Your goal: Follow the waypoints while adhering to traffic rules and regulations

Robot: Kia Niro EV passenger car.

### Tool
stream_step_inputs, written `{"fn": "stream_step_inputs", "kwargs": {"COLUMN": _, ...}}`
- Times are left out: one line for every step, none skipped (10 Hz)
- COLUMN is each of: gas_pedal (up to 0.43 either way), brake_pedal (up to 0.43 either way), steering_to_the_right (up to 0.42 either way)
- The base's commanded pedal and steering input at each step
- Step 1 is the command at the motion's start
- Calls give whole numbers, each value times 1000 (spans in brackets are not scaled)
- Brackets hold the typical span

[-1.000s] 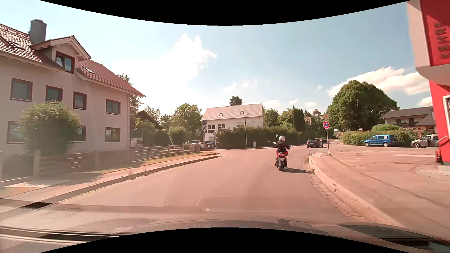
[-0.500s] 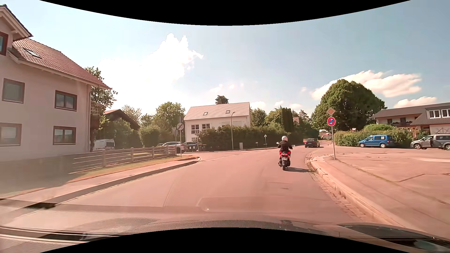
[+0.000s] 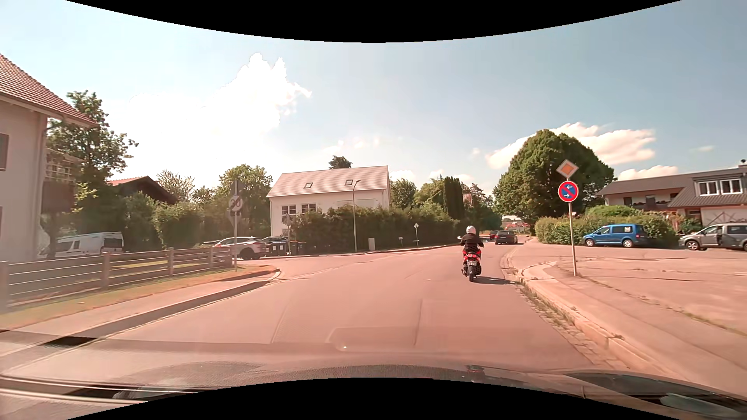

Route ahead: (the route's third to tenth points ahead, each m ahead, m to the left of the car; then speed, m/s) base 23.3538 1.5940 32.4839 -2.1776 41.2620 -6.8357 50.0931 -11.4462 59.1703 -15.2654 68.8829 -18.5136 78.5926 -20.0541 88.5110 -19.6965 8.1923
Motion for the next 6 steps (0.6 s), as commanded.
{"fn": "stream_step_inputs", "kwargs": {"gas_pedal": 197, "brake_pedal": 6, "steering_to_the_right": 84}}
{"fn": "stream_step_inputs", "kwargs": {"gas_pedal": 197, "brake_pedal": 6, "steering_to_the_right": 84}}
{"fn": "stream_step_inputs", "kwargs": {"gas_pedal": 209, "brake_pedal": 6, "steering_to_the_right": 84}}
{"fn": "stream_step_inputs", "kwargs": {"gas_pedal": 209, "brake_pedal": 6, "steering_to_the_right": 84}}
{"fn": "stream_step_inputs", "kwargs": {"gas_pedal": 209, "brake_pedal": 6, "steering_to_the_right": 84}}
{"fn": "stream_step_inputs", "kwargs": {"gas_pedal": 209, "brake_pedal": 6, "steering_to_the_right": 84}}
